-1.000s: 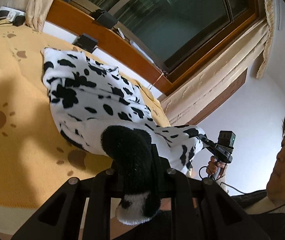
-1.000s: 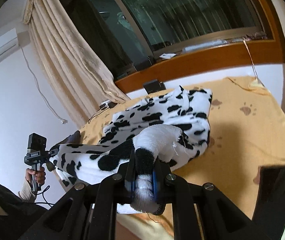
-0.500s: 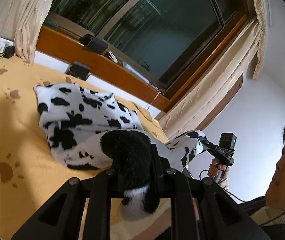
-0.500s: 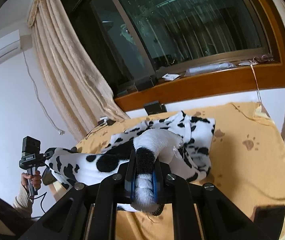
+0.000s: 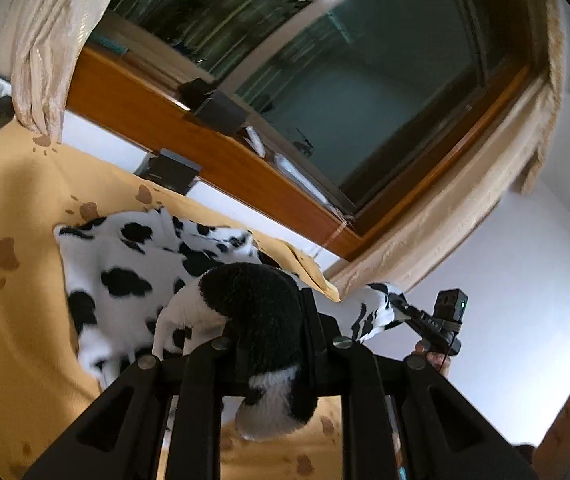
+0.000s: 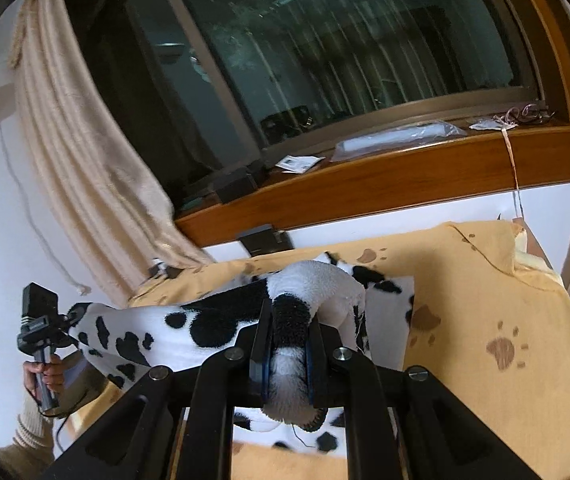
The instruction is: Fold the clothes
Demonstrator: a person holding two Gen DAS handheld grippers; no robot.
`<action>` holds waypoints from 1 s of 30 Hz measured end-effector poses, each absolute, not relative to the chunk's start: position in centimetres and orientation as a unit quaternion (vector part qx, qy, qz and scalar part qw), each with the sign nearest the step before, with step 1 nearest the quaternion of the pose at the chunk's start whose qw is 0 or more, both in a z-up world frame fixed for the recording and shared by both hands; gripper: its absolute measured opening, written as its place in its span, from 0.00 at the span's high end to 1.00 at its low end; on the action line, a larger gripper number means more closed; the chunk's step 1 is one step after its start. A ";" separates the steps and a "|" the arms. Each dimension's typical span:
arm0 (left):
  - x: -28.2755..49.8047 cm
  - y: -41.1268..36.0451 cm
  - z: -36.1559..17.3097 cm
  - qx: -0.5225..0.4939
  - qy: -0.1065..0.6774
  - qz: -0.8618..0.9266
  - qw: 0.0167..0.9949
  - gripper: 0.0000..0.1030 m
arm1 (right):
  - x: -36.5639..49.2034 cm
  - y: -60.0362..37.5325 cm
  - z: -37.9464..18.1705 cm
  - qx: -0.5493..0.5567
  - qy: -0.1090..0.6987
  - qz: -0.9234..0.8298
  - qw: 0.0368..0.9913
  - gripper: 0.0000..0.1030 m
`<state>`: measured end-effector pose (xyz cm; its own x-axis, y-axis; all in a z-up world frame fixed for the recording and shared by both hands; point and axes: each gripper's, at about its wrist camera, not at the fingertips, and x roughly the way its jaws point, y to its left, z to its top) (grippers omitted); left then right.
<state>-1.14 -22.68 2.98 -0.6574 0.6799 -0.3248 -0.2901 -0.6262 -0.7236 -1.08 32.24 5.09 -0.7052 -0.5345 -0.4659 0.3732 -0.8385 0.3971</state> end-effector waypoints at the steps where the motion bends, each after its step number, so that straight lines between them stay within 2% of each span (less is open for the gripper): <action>1: -2.4 -22.9 2.5 -0.305 -0.331 0.848 0.280 0.81 | -2.2 32.0 4.8 0.299 -0.140 -0.912 0.244 0.87; 14: -13.6 -25.6 -6.1 -0.379 -0.413 0.802 0.208 0.81 | -16.6 29.1 -2.9 0.388 -0.149 -0.892 0.178 0.87; 19: -15.8 -26.2 -9.5 -0.395 -0.446 0.781 0.189 0.79 | -19.2 28.3 -5.8 0.408 -0.137 -0.888 0.162 0.87; 22: -16.4 -26.5 -10.5 -0.397 -0.465 0.769 0.189 0.78 | -19.9 28.7 -6.6 0.406 -0.156 -0.885 0.166 0.87; 24: -16.7 -26.6 -10.7 -0.397 -0.475 0.762 0.191 0.75 | -20.2 29.0 -7.0 0.406 -0.169 -0.882 0.169 0.83; 27: -16.9 -26.9 -10.4 -0.393 -0.486 0.757 0.192 0.64 | -20.4 29.2 -7.1 0.402 -0.181 -0.881 0.172 0.81; 28: -16.9 -27.1 -10.1 -0.386 -0.491 0.758 0.190 0.54 | -20.3 29.2 -6.9 0.398 -0.182 -0.882 0.172 0.81; 29: -16.9 -27.2 -9.7 -0.377 -0.496 0.759 0.189 0.38 | -20.1 29.2 -6.7 0.394 -0.185 -0.883 0.173 0.79; 30: -16.6 -27.6 -9.1 -0.364 -0.500 0.766 0.179 0.29 | -20.1 29.2 -6.6 0.391 -0.190 -0.884 0.173 0.78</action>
<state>-16.62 -27.56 -9.14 -0.6713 0.6375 -0.3782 0.0896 -0.4367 -0.8951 -20.09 29.23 -6.58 -0.6335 -0.4547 -0.6261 0.1580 -0.8681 0.4706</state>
